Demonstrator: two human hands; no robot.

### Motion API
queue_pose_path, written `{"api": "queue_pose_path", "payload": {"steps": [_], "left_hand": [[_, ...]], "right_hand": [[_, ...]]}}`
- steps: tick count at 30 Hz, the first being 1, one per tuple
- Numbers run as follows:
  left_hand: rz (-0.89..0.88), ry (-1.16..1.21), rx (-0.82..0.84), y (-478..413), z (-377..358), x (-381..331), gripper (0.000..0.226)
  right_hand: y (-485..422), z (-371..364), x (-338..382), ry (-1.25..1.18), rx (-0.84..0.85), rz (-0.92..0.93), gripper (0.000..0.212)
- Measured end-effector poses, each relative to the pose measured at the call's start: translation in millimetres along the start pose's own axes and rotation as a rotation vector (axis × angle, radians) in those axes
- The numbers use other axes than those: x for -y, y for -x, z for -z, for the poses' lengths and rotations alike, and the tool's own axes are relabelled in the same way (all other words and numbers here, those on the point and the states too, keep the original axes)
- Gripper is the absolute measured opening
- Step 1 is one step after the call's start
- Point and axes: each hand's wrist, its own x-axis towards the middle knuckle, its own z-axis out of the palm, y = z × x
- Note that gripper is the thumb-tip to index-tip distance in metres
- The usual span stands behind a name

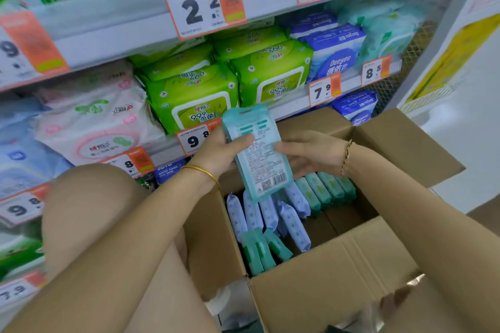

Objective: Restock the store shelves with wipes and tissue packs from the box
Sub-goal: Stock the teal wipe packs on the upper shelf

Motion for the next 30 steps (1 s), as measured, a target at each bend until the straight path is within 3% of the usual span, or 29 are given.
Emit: {"api": "queue_pose_path", "payload": {"steps": [2,5,7,8,9,12,15,17,19,22,28,30], "left_hand": [[-0.012,0.041,-0.056,2,1,-2,0.016],[0.079,0.083,-0.106,4,3,-3,0.025],[0.205,0.239,0.031,6,1,-4,0.039],[0.212,0.298,0.099,8,-2,-5,0.036],[0.176,0.303,0.130,9,-5,-5,0.030],[0.102,0.223,-0.045,3,-6,-1,0.015],[0.096,0.286,-0.069,-2,0,-3,0.012],[0.052,0.261,-0.035,0,2,-9,0.013],[0.015,0.217,-0.006,4,4,-17,0.012],[-0.024,0.164,0.022,11,10,-40,0.012],[-0.176,0.173,0.270,42,33,-127,0.035],[-0.244,0.109,0.232,42,41,-157,0.029]], "right_hand": [[2,-7,3,0.022,-0.074,0.118,0.018],[-1,-17,7,0.254,-0.451,0.329,0.026],[0,-29,7,0.561,-0.636,0.422,0.029],[2,-37,7,0.654,-0.637,0.476,0.027],[4,-45,6,0.686,-0.588,0.541,0.025],[4,-54,4,0.573,-0.465,0.665,0.017],[3,-40,10,0.333,-0.601,0.581,0.015],[3,-26,16,0.335,-0.633,0.496,0.020],[6,-14,21,0.365,-0.494,0.417,0.027],[13,-9,32,0.128,-0.214,0.354,0.025],[38,8,93,-0.138,-0.028,0.537,0.035],[45,11,124,-0.195,-0.001,0.595,0.035]]}}
